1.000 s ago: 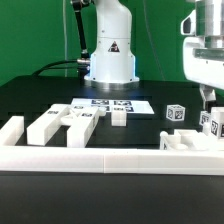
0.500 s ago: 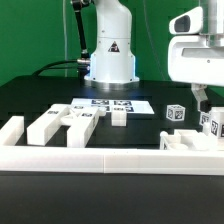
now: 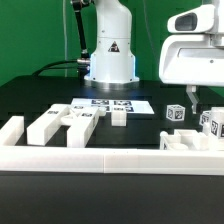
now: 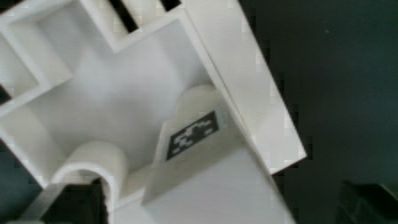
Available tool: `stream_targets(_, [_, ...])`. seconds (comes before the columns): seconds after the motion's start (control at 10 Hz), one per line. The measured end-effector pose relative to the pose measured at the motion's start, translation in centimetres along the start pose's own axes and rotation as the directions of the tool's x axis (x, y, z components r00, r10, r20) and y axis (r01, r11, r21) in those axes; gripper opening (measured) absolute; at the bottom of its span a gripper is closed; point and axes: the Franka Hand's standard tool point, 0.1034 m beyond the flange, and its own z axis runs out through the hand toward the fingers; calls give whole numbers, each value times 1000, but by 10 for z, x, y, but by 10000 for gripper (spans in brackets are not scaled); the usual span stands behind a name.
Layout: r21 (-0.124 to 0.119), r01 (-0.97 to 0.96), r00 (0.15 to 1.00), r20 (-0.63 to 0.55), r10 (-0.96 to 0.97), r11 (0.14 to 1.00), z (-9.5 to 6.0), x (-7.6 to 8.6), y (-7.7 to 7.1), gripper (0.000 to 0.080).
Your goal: Assemble chair
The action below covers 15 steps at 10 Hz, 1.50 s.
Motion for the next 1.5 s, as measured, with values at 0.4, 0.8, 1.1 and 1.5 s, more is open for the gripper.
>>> stream_targets(0.4, [-9, 322, 946, -11, -323, 947, 0, 3, 2, 649])
stream_targets(0.8, [-10, 349, 937, -10, -349, 937, 0, 2, 1, 389])
stream_targets(1.1, [-8, 282, 959, -11, -282, 959, 0, 2, 1, 286])
stream_targets(1.5, [1, -69, 998, -11, 69, 998, 1, 2, 3, 286])
